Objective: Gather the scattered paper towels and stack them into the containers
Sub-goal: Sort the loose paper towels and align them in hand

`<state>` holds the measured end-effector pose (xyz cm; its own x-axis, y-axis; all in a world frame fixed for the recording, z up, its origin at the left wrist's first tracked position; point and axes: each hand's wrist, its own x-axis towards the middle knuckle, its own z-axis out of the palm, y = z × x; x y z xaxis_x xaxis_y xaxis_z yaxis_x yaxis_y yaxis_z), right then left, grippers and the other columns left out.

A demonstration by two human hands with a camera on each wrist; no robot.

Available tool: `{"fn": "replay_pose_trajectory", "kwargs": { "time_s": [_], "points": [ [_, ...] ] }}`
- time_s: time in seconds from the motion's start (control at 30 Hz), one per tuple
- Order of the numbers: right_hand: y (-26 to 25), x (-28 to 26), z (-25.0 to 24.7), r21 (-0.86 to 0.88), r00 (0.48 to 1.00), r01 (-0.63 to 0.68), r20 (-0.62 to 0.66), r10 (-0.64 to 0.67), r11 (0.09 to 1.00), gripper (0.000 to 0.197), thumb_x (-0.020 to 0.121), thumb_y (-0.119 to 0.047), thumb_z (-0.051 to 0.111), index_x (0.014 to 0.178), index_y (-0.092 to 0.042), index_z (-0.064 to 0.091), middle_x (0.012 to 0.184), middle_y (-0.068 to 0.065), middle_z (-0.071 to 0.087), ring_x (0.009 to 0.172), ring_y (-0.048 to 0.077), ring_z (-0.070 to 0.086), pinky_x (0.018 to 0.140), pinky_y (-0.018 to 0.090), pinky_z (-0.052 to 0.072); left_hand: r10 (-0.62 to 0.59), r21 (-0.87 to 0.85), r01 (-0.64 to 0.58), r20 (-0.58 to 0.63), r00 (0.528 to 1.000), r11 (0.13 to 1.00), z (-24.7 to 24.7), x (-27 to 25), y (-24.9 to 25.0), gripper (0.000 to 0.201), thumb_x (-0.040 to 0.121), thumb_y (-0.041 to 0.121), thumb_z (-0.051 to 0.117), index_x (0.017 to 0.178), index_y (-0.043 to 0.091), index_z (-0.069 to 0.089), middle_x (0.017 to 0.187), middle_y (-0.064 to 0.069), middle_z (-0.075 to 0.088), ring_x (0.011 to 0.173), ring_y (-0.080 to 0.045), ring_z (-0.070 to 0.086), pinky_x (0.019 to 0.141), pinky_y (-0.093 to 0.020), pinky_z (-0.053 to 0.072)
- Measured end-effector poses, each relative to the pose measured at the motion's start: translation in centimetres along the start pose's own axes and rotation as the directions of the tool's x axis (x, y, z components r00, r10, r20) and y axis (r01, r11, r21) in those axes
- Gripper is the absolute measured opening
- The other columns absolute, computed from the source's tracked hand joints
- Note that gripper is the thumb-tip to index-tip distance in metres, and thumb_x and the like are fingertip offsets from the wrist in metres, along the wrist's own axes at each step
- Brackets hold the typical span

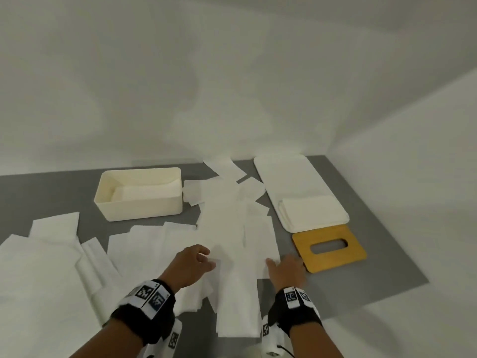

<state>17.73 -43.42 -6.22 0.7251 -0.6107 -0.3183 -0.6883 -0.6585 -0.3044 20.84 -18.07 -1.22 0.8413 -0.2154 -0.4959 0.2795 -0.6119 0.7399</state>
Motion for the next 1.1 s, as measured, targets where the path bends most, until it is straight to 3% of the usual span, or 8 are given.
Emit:
{"fn": "replay_pose_trajectory", "kwargs": {
  "time_s": [0.2,0.37,0.53,0.63,0.7,0.83,0.97,1.1],
  "points": [
    [0.7,1.8,0.2,-0.024,0.987,0.130,0.102,-0.127,0.991,0.042,0.095,-0.036,0.045,0.118,-0.006,0.061,0.126,0.009,0.059,0.119,0.025,0.053,0.101,0.034,0.042,-0.042,-0.087,0.042,-0.004,0.999,0.995,4.2,0.0,1.5,0.034,0.085,0.030,0.070,0.115,0.018,0.058,0.109,-0.001,0.066,0.087,-0.016,0.059,0.076,-0.028,0.047],
    [0.2,0.5,-1.8,0.376,0.972,0.204,0.035,-0.234,0.904,0.014,0.085,-0.011,0.057,0.073,-0.013,0.050,0.080,0.005,0.055,0.085,0.026,0.057,0.068,0.029,0.039,-0.102,-0.259,0.095,-0.015,0.995,0.961,5.8,-1.2,1.6,0.038,0.086,0.028,0.069,0.119,0.013,0.056,0.109,-0.010,0.066,0.092,-0.021,0.063,0.072,-0.031,0.053],
    [-0.1,-3.3,-5.0,0.734,0.954,0.194,0.014,-0.300,0.651,0.011,0.081,-0.001,0.057,0.081,-0.011,0.052,0.074,0.000,0.050,0.068,0.013,0.046,0.059,0.023,0.037,-0.159,-0.681,0.241,0.182,0.970,0.691,6.8,-2.6,2.4,0.043,0.093,0.043,0.058,0.120,0.010,0.052,0.120,-0.016,0.063,0.101,-0.025,0.064,0.083,-0.041,0.056],
    [0.2,-6.2,-4.8,0.814,0.924,0.131,0.107,-0.368,0.565,0.017,0.082,-0.001,0.059,0.090,-0.014,0.056,0.087,0.003,0.062,0.076,0.014,0.057,0.064,0.023,0.045,-0.133,-0.813,0.328,0.302,0.944,0.482,7.4,-2.2,2.5,0.056,0.091,0.055,0.053,0.121,0.008,0.054,0.123,-0.020,0.064,0.110,-0.031,0.063,0.091,-0.047,0.054],
    [0.7,-7.7,-3.6,0.822,0.900,0.098,0.168,-0.403,0.561,0.020,0.082,-0.001,0.061,0.091,-0.019,0.057,0.099,0.007,0.066,0.086,0.018,0.061,0.069,0.027,0.048,-0.075,-0.838,0.315,0.315,0.946,0.445,7.6,-2.1,2.2,0.053,0.093,0.052,0.053,0.124,0.009,0.058,0.125,-0.019,0.064,0.117,-0.034,0.060,0.099,-0.052,0.048],
    [1.4,-9.9,-1.7,0.731,0.850,0.096,0.294,-0.438,0.676,0.007,0.088,-0.018,0.063,0.092,-0.021,0.059,0.100,0.005,0.067,0.084,0.013,0.061,0.067,0.023,0.047,-0.107,-0.812,0.194,0.161,0.981,0.550,6.8,-2.2,0.7,0.035,0.097,0.018,0.053,0.127,0.001,0.056,0.126,-0.023,0.061,0.109,-0.038,0.060,0.098,-0.051,0.047],
    [0.8,-8.4,-0.7,0.554,0.966,0.093,0.151,-0.210,0.827,0.025,0.092,-0.036,0.055,0.089,-0.012,0.059,0.086,0.004,0.063,0.085,0.024,0.062,0.071,0.033,0.046,-0.169,-0.691,0.119,-0.005,0.986,0.713,5.0,-2.2,-1.6,0.030,0.096,0.012,0.055,0.123,-0.002,0.059,0.118,-0.019,0.065,0.099,-0.033,0.063,0.085,-0.041,0.052],
    [-0.2,-6.0,1.6,0.180,0.972,0.126,0.174,-0.157,0.976,0.052,0.085,-0.053,0.058,0.113,-0.009,0.059,0.112,0.008,0.061,0.105,0.028,0.060,0.086,0.033,0.046,-0.229,-0.586,0.155,-0.054,0.972,0.796,4.1,-2.5,-4.1,0.028,0.094,0.008,0.057,0.120,-0.001,0.060,0.115,-0.019,0.066,0.101,-0.036,0.063,0.085,-0.041,0.052]
  ]
}}
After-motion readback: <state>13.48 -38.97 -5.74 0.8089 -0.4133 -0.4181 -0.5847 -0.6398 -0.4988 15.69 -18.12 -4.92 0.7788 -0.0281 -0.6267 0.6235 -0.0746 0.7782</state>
